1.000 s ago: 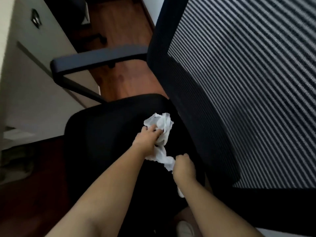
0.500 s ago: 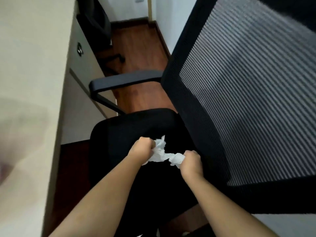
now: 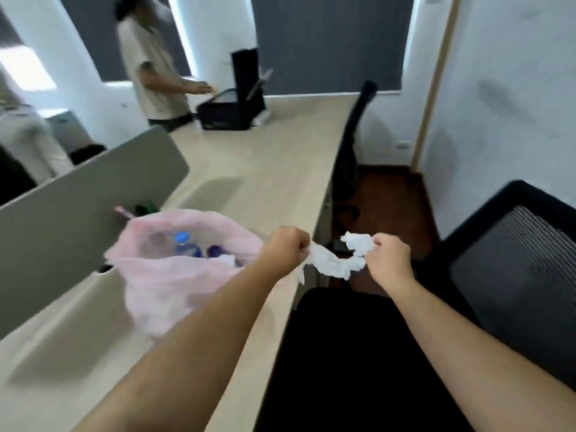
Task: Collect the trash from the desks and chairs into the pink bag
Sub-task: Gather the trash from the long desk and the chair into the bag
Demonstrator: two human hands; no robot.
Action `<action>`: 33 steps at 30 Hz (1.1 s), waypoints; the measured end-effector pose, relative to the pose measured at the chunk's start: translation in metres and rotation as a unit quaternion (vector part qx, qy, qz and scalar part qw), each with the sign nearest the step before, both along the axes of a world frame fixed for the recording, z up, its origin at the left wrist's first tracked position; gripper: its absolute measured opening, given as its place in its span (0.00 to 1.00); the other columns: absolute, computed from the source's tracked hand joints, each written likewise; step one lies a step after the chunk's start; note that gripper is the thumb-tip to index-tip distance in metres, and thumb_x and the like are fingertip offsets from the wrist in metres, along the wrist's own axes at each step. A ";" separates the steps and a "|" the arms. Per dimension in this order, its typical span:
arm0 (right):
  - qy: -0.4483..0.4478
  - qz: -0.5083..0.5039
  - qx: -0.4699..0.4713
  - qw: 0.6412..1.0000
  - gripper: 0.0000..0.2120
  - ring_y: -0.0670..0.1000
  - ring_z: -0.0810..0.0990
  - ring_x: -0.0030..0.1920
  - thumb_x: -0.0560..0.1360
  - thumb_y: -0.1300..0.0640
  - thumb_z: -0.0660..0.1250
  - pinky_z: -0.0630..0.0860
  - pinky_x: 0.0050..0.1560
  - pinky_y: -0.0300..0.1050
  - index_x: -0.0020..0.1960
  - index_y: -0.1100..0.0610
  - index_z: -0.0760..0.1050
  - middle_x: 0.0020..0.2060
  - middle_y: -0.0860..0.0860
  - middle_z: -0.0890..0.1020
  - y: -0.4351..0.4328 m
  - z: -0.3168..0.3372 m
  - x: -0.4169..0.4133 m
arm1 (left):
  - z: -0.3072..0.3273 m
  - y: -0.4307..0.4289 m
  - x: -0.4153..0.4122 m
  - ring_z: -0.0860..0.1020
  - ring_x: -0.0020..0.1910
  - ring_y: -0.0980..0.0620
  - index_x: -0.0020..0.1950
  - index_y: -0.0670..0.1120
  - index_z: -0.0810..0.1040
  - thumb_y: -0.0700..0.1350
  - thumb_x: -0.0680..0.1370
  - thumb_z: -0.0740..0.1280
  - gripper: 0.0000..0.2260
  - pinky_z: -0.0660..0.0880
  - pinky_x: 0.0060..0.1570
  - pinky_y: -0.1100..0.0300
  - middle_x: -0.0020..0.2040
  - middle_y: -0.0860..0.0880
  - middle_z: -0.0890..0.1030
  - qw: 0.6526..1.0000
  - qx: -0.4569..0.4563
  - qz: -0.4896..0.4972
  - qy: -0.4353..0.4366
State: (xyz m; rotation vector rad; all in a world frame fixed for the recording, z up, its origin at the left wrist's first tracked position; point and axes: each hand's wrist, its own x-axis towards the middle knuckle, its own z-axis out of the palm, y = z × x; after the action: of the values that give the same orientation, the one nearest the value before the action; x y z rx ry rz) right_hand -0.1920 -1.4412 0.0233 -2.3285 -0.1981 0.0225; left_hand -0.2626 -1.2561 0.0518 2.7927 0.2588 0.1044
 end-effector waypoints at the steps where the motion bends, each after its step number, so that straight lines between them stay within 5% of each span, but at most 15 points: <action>1: -0.019 0.025 0.011 0.999 0.06 0.55 0.71 0.38 0.69 0.69 0.60 0.62 0.37 0.43 0.39 0.66 0.75 0.37 0.57 0.77 0.024 0.016 -0.003 | 0.014 0.020 -0.012 0.78 0.43 0.42 0.40 0.40 0.80 0.37 0.70 0.66 0.03 0.69 0.39 0.58 0.40 0.41 0.82 0.999 -0.005 0.024 -0.026; 6: -0.095 0.123 0.102 0.983 0.06 0.54 0.69 0.35 0.68 0.66 0.64 0.62 0.35 0.46 0.33 0.61 0.72 0.31 0.55 0.74 0.141 0.068 -0.030 | 0.047 0.118 -0.068 0.78 0.40 0.44 0.39 0.43 0.78 0.37 0.72 0.67 0.03 0.66 0.34 0.61 0.36 0.46 0.79 0.984 0.003 0.154 -0.091; 11: -0.050 0.179 0.137 0.973 0.07 0.52 0.62 0.34 0.67 0.71 0.58 0.61 0.26 0.39 0.32 0.62 0.69 0.29 0.51 0.68 0.235 0.058 -0.056 | 0.027 0.208 -0.102 0.75 0.37 0.48 0.34 0.57 0.74 0.39 0.68 0.64 0.11 0.73 0.34 0.58 0.31 0.55 0.73 0.957 0.063 0.262 -0.109; 13: -0.003 0.205 0.116 0.972 0.13 0.52 0.63 0.33 0.68 0.72 0.55 0.61 0.21 0.34 0.31 0.58 0.66 0.29 0.50 0.67 0.253 0.044 -0.064 | 0.011 0.233 -0.105 0.76 0.37 0.45 0.29 0.55 0.71 0.39 0.65 0.63 0.11 0.76 0.33 0.57 0.29 0.54 0.70 0.954 0.072 0.274 -0.101; 14: 0.025 0.233 0.090 0.968 0.15 0.53 0.69 0.33 0.70 0.72 0.56 0.62 0.22 0.28 0.31 0.55 0.69 0.32 0.51 0.72 0.261 0.033 -0.066 | 0.002 0.242 -0.105 0.76 0.39 0.43 0.28 0.52 0.70 0.39 0.66 0.64 0.10 0.75 0.33 0.57 0.31 0.54 0.70 0.956 0.078 0.271 -0.080; 16: 0.056 0.288 0.004 0.956 0.14 0.56 0.79 0.49 0.72 0.67 0.62 0.74 0.41 0.30 0.50 0.52 0.79 0.51 0.53 0.80 0.270 0.012 -0.067 | -0.005 0.245 -0.109 0.77 0.48 0.45 0.37 0.53 0.77 0.42 0.70 0.66 0.06 0.75 0.37 0.57 0.43 0.53 0.77 0.962 0.098 0.257 -0.001; 19: 0.040 0.293 -0.061 0.953 0.25 0.54 0.79 0.58 0.71 0.61 0.67 0.76 0.58 0.45 0.68 0.50 0.71 0.65 0.50 0.76 0.269 0.003 -0.060 | -0.005 0.250 -0.109 0.73 0.61 0.50 0.61 0.54 0.77 0.50 0.73 0.67 0.16 0.74 0.44 0.58 0.60 0.54 0.76 0.959 0.141 0.243 0.035; 23: 0.008 0.269 -0.004 0.963 0.22 0.52 0.79 0.51 0.71 0.62 0.67 0.76 0.54 0.43 0.64 0.52 0.74 0.62 0.51 0.77 0.259 0.024 -0.044 | 0.023 0.234 -0.095 0.76 0.57 0.48 0.61 0.52 0.75 0.51 0.74 0.62 0.17 0.67 0.42 0.58 0.57 0.53 0.79 0.952 0.198 0.233 -0.005; 28: -0.036 0.210 0.027 0.977 0.16 0.50 0.78 0.49 0.72 0.62 0.67 0.75 0.47 0.41 0.58 0.54 0.78 0.58 0.51 0.78 0.200 0.054 -0.018 | 0.058 0.171 -0.061 0.75 0.56 0.48 0.60 0.52 0.75 0.50 0.74 0.62 0.15 0.65 0.40 0.58 0.56 0.52 0.78 0.969 0.161 0.184 -0.040; 33: -0.081 0.106 0.007 0.991 0.11 0.54 0.80 0.53 0.69 0.61 0.69 0.75 0.56 0.44 0.51 0.55 0.81 0.51 0.52 0.83 0.076 0.089 0.017 | 0.075 0.056 -0.014 0.75 0.59 0.47 0.61 0.52 0.76 0.51 0.74 0.63 0.16 0.71 0.48 0.57 0.58 0.52 0.78 0.988 0.123 0.065 -0.064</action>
State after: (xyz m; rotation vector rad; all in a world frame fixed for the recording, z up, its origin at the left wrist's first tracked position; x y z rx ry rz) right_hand -0.1750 -1.3654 0.1119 -2.2853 -0.5258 -0.0628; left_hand -0.2769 -1.1997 0.1270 2.9947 0.4216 0.3695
